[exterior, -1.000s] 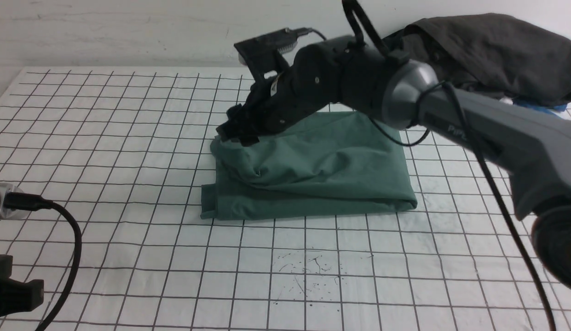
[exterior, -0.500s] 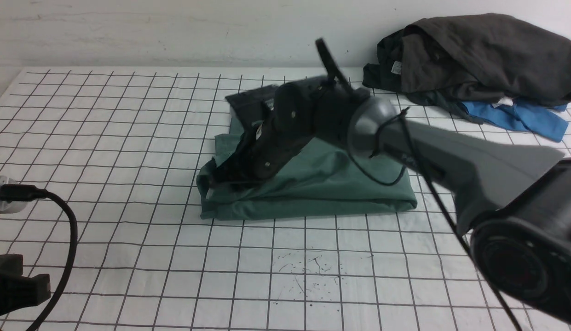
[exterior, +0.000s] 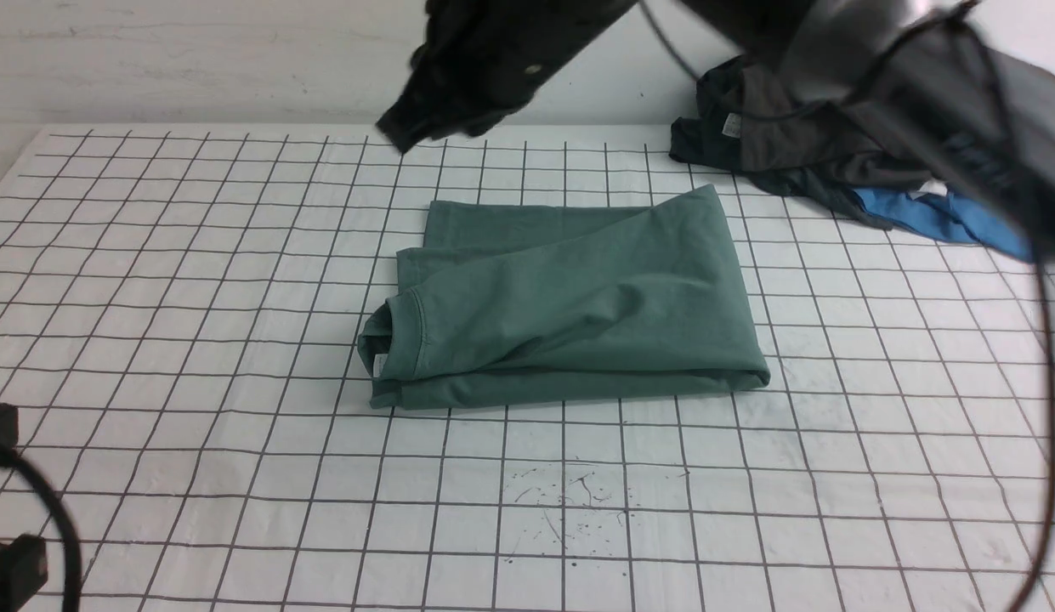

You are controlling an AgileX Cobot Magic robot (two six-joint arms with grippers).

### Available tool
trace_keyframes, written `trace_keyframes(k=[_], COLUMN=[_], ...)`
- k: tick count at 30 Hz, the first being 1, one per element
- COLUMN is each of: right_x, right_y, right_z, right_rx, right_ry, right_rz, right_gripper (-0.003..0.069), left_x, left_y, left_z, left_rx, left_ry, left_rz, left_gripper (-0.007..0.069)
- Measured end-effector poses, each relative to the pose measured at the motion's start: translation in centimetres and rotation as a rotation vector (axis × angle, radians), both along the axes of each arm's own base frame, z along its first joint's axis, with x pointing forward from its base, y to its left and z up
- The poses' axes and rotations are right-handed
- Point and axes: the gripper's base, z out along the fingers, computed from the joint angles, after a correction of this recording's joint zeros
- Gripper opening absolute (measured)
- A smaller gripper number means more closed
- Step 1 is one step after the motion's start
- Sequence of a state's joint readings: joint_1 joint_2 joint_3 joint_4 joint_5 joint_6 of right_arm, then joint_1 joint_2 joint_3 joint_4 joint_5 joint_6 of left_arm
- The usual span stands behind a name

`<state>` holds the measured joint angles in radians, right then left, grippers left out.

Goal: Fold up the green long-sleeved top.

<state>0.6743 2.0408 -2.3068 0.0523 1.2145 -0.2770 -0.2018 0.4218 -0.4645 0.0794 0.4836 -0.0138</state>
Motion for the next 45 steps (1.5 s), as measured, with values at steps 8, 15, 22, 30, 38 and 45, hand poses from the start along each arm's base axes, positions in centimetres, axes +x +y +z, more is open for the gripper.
trace_keyframes(k=[8,15,22,30,38,45], right_x=[-6.2,-13.8,-20.6,-22.9,-23.5,-24.4], right_y=[-11.4,-17.1,-20.1,-21.0,-21.1,-22.1], right_z=[3.6,-1.3,-9.5,-13.5,-14.9,-14.4], right_rx=[-0.019,-0.034,0.156,0.339,0.340,0.265], right_ry=[-0.011,0.054,0.059,0.013,0.107,0.013], right_rz=[-0.181,-0.240,-0.291,-0.338,-0.357,-0.320], right_gripper=[-0.0013,-0.0013,-0.0013,-0.0013,-0.0013,-0.0013], left_x=[-2.9,-3.5,-3.5,-3.3,-3.2,-3.2], left_y=[0.2,0.3,0.3,0.2,0.2,0.2], left_z=[-2.4,-3.7,-3.9,-5.7,-6.5,-6.6], left_rx=[0.004,-0.024,-0.025,-0.009,-0.001,0.000], left_ry=[-0.240,-0.394,-0.387,-0.304,-0.263,-0.261], left_rz=[-0.066,-0.074,-0.075,-0.073,-0.073,-0.073], left_gripper=[-0.0007,-0.0007,-0.0007,-0.0007,-0.0007,-0.0007])
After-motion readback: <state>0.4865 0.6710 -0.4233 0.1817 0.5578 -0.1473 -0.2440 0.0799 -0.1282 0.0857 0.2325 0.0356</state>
